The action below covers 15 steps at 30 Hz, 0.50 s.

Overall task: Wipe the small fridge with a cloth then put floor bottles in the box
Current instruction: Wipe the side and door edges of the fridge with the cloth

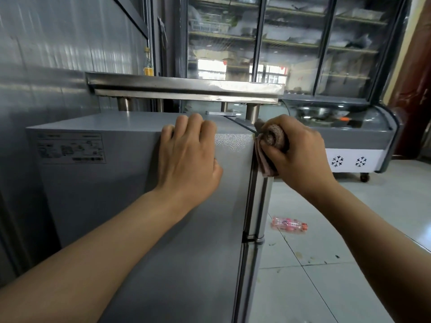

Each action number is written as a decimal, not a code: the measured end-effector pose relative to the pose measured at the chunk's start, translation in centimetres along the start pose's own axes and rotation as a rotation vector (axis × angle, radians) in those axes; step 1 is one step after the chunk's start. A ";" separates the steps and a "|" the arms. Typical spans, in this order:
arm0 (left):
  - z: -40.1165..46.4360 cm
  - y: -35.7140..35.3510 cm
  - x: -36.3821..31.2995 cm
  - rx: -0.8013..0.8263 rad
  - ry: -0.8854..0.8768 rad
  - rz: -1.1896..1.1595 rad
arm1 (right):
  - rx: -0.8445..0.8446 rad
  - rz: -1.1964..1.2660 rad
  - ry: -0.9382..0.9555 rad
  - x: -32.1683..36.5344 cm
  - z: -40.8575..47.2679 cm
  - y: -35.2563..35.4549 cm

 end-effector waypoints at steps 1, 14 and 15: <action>0.2 0.0 0.0 0.002 0.012 0.000 | 0.007 0.001 0.026 0.2 0.1 0.0; 3.5 0.5 0.0 0.340 0.049 -0.017 | 0.348 0.033 -0.160 0.3 3.4 -0.3; 3.7 0.5 0.0 0.401 0.056 -0.019 | 0.408 0.045 -0.179 0.4 3.6 -0.4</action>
Point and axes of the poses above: each hand's wrist, its own z-axis towards the middle knuckle, its own y-axis out of the back of the hand, x = y × z, the point moved 7 cm from there along z, towards the middle knuckle, and after that the axes turned 11 degrees about -x, right-handed, at the moved point
